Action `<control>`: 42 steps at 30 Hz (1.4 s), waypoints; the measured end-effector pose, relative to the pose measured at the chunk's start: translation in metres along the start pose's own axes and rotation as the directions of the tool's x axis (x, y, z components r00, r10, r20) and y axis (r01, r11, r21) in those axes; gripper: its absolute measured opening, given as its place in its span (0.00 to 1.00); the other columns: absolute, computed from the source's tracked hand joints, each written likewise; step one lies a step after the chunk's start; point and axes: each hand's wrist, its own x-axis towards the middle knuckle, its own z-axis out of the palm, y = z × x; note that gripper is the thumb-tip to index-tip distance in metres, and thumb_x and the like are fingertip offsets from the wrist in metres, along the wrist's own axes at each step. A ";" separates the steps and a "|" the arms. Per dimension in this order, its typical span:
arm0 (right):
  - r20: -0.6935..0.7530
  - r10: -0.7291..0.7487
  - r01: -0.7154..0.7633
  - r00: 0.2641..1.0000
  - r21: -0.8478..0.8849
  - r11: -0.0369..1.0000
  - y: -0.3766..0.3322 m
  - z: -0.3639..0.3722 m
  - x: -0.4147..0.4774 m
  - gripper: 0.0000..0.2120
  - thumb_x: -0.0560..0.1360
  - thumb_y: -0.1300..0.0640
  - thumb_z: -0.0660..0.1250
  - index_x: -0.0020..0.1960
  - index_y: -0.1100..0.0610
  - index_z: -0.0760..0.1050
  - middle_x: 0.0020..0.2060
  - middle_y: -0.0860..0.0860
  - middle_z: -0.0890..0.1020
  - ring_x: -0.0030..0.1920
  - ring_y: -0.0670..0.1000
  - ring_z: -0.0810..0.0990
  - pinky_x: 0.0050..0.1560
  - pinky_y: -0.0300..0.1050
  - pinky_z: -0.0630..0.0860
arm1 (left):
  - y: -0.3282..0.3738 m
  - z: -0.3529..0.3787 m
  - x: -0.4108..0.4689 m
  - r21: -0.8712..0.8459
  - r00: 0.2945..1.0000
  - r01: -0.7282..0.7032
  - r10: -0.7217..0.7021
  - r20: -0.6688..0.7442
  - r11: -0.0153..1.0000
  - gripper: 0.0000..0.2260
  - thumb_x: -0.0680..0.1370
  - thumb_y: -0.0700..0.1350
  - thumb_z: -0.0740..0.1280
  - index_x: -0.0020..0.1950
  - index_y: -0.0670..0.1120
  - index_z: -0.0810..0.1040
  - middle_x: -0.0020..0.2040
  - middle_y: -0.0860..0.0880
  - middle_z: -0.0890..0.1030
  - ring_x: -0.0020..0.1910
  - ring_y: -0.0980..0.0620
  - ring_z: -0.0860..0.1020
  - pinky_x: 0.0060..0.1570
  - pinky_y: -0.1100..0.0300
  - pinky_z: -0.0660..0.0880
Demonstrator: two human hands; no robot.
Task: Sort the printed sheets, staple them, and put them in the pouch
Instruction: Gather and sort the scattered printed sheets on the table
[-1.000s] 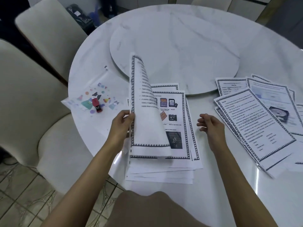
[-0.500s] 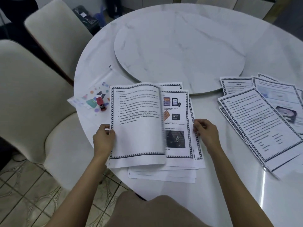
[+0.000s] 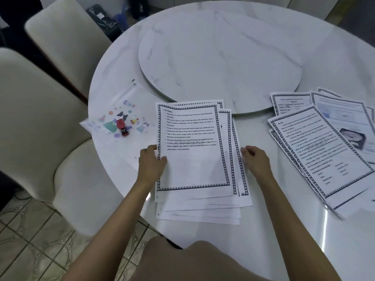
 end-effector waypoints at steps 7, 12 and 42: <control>0.225 0.115 -0.097 0.968 -0.092 0.991 -0.013 0.012 0.005 0.23 0.77 0.46 0.61 0.65 0.58 0.65 0.68 0.58 0.63 0.56 0.56 0.71 0.58 0.49 0.68 | 0.009 0.010 0.001 -0.163 0.991 0.091 -0.072 0.117 0.983 0.20 0.76 0.40 0.63 0.68 0.43 0.67 0.65 0.41 0.71 0.62 0.43 0.72 0.64 0.48 0.70; 0.225 0.151 -0.171 0.963 0.071 0.983 -0.005 0.013 -0.001 0.26 0.76 0.51 0.64 0.70 0.59 0.61 0.66 0.56 0.70 0.64 0.57 0.72 0.59 0.48 0.69 | 0.013 0.011 0.003 -0.209 0.980 0.174 -0.148 0.134 0.962 0.25 0.78 0.42 0.63 0.73 0.41 0.60 0.68 0.45 0.70 0.66 0.44 0.70 0.61 0.56 0.66; -0.296 -0.246 0.376 0.923 0.560 0.738 -0.052 -0.043 -0.054 0.17 0.76 0.56 0.63 0.64 0.59 0.71 0.60 0.54 0.79 0.59 0.44 0.77 0.64 0.44 0.72 | 0.094 0.005 -0.045 -0.580 0.903 -0.426 0.370 -0.219 0.694 0.17 0.76 0.41 0.65 0.65 0.40 0.70 0.56 0.50 0.79 0.54 0.62 0.78 0.58 0.62 0.75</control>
